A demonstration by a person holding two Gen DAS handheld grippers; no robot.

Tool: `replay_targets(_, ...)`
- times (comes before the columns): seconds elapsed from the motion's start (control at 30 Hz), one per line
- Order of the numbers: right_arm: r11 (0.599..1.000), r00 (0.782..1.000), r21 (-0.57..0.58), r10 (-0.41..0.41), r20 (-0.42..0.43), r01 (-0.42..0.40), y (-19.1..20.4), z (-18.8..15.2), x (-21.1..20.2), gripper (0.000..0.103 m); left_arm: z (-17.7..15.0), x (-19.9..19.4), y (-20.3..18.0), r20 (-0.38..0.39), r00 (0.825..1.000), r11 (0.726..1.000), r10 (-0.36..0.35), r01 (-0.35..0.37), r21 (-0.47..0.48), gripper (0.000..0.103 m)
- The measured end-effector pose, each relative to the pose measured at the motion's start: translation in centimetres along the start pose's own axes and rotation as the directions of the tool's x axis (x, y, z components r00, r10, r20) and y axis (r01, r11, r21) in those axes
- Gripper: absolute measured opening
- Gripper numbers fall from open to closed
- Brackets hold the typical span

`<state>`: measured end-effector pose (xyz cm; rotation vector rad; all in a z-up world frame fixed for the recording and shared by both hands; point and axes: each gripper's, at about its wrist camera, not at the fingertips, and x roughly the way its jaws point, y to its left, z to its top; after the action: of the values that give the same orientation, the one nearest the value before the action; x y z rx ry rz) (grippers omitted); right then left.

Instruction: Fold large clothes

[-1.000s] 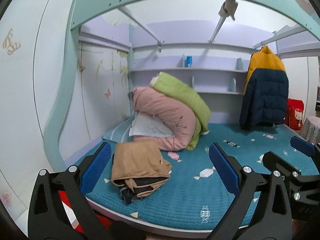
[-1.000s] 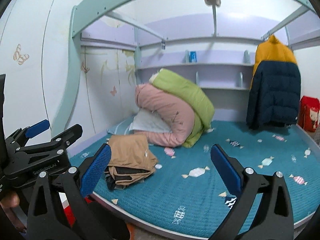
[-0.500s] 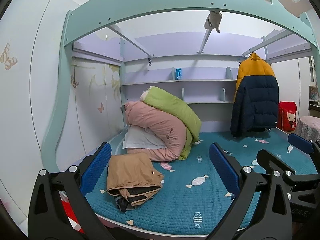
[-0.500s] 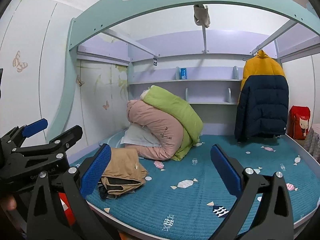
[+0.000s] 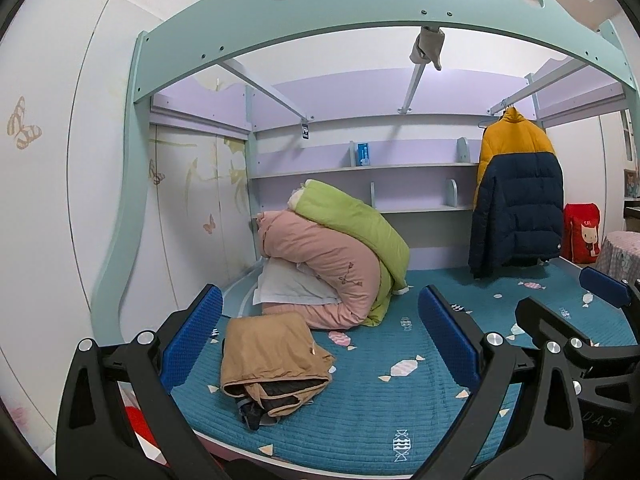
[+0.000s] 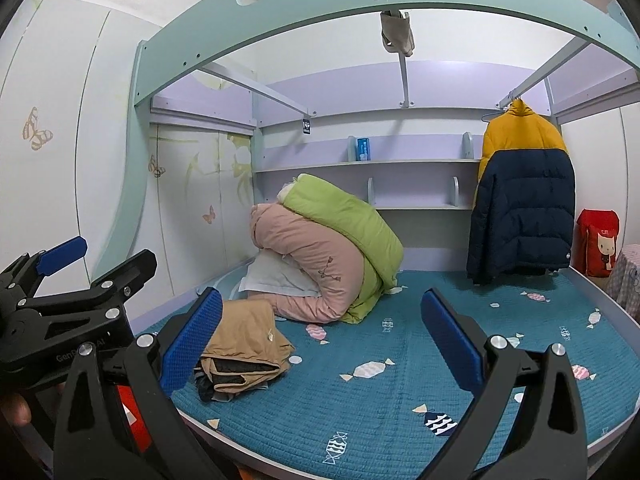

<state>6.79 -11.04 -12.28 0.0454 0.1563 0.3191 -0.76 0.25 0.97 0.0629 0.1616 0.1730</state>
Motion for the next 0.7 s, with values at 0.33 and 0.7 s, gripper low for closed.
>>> replay_targets(0.33, 1.000, 1.000, 0.000, -0.015, 0.007, 0.015, 0.08, 0.09, -0.12, 0.096, 0.12, 0.35, -0.16, 0.003, 1.000, 1.000, -0.014, 0.014, -0.007, 0.098)
replay_targets(0.7, 1.000, 1.000, 0.002, -0.014, 0.003, 0.014, 0.14, 0.18, -0.21, 0.096, -0.07, 0.34, -0.22, 0.008, 1.000, 1.000, -0.010, 0.010, -0.004, 0.098)
